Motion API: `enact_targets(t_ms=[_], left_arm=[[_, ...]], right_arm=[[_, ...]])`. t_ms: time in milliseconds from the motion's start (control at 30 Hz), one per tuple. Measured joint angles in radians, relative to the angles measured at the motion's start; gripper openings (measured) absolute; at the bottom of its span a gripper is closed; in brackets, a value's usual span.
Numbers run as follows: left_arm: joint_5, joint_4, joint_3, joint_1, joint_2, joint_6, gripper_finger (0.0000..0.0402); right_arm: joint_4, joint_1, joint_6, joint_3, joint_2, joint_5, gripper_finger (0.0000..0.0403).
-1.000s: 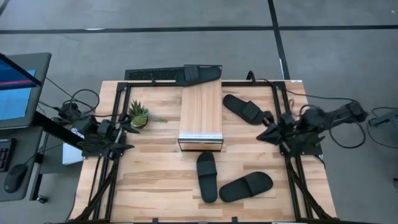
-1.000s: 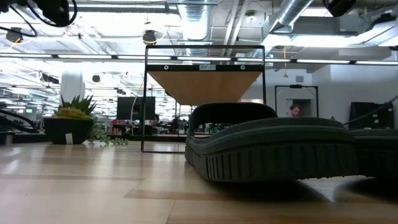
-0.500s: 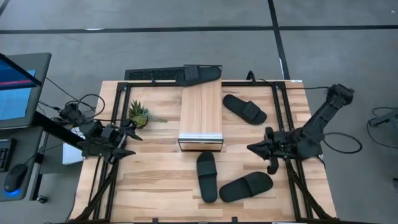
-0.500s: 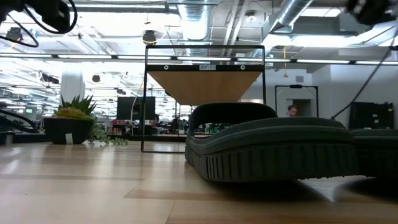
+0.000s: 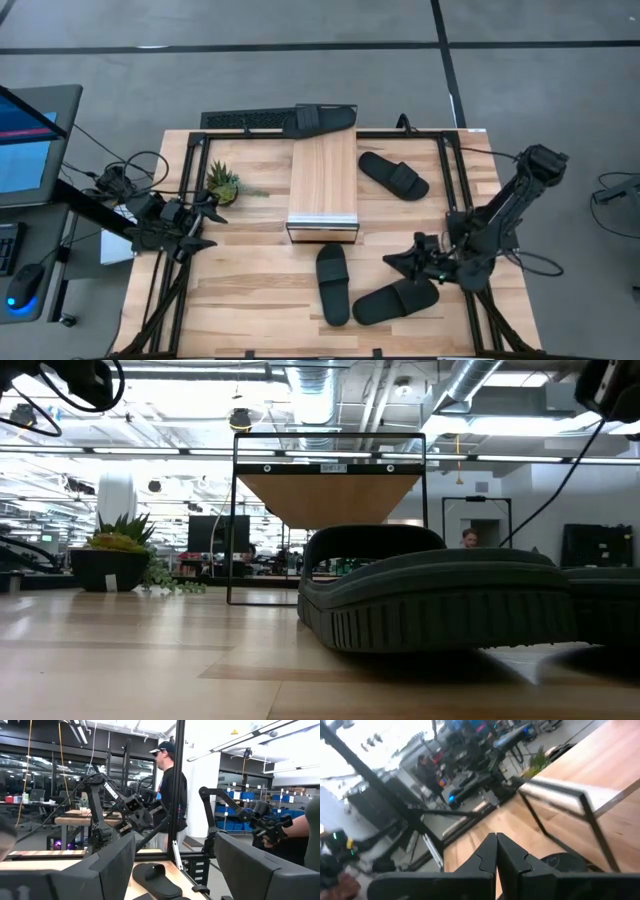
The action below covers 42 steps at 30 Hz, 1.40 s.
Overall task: Pick and place slides into the shelf
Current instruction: Put the bottom left black slide on the shelf
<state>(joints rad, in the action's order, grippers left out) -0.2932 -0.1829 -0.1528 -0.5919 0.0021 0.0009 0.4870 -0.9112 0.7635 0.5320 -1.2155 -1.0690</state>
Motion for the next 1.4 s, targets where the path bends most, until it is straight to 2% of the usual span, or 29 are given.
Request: enact_targets(t_ms=[233,333,467,533,767,1067,1400], left_arm=[[0.0,0.0,0.0,0.0,0.0,-0.033,0.0258],[-0.001,0.0,0.0,0.0,0.0,-0.049,0.0258],[-0.001,-0.003,0.0,0.0,0.0,-0.078,0.0258],[-0.001,-0.003,0.0,0.0,0.0,-0.097,0.0258],[-0.001,-0.003,0.0,0.0,0.001,-0.112,0.0258],[-0.001,0.01,0.0,0.0,0.001,-0.129,0.0258],[-0.001,0.013,0.0,0.0,0.002,-0.135,0.0258]], right_arm=[[0.027,0.087,-0.001,0.05,-0.121,0.079,0.0],[0.046,0.133,0.007,0.054,-0.152,0.201,0.0],[0.056,0.201,0.139,0.054,-0.182,0.427,0.0],[0.065,0.219,0.164,0.061,-0.203,0.486,0.0],[0.067,0.227,0.225,0.132,-0.265,0.56,0.0007],[-0.031,0.227,0.435,0.202,-0.374,0.575,0.0082],[-0.223,0.223,0.552,0.314,-0.52,0.576,0.0121]])
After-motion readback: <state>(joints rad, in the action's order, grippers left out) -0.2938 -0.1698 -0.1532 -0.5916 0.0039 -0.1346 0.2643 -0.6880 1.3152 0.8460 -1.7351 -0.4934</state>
